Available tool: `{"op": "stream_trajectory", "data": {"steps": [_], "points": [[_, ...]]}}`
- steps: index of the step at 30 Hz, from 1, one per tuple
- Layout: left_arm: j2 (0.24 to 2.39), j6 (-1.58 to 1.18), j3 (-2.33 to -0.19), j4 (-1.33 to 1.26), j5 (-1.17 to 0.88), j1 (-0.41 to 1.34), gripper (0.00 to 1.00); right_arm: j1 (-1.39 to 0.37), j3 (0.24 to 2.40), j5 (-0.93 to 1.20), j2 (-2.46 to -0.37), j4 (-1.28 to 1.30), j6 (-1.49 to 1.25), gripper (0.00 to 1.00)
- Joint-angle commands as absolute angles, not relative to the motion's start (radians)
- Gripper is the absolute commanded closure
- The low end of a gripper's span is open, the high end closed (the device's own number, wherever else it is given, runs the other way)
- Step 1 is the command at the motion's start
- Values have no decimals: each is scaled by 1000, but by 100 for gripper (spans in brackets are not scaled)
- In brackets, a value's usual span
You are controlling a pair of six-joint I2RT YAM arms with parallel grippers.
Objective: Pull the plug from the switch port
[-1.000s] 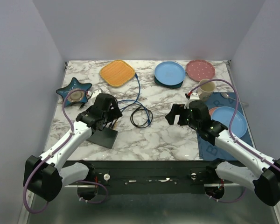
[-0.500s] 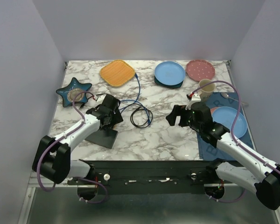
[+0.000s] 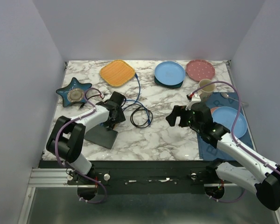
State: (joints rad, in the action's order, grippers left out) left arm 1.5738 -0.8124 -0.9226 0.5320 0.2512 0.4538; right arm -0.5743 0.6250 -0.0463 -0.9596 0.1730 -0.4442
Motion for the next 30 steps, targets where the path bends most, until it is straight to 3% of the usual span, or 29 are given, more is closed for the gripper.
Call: {"op": "stream_trajectory", "data": {"steps": [1,7,8,10,11,15,22,24,30], "points": [[1600,-787,-931,503,203,460,28,-575,606,-41,-936,179,-445,0],[1594,-724,-954,495,198,503,40,-575,614,-46,-917,187,-446,0],[1597,-710,-966,492,192,518,49,-577,618,-45,-908,195,-446,0],[1603,-672,-982,491,178,535,56,-575,630,-49,-897,204,-445,0],[1612,-660,-995,491,172,544,65,-575,641,-49,-891,213,-446,0],[1638,-603,-1035,503,163,607,80,-575,672,-63,-848,242,-445,0],[1644,-528,-1075,520,213,724,90,-575,699,-90,-796,270,-430,0],[1643,-517,-1083,522,209,736,100,-575,703,-95,-795,278,-428,0],[1628,-505,-1100,486,176,761,100,-575,710,-109,-779,296,-425,0]]}}
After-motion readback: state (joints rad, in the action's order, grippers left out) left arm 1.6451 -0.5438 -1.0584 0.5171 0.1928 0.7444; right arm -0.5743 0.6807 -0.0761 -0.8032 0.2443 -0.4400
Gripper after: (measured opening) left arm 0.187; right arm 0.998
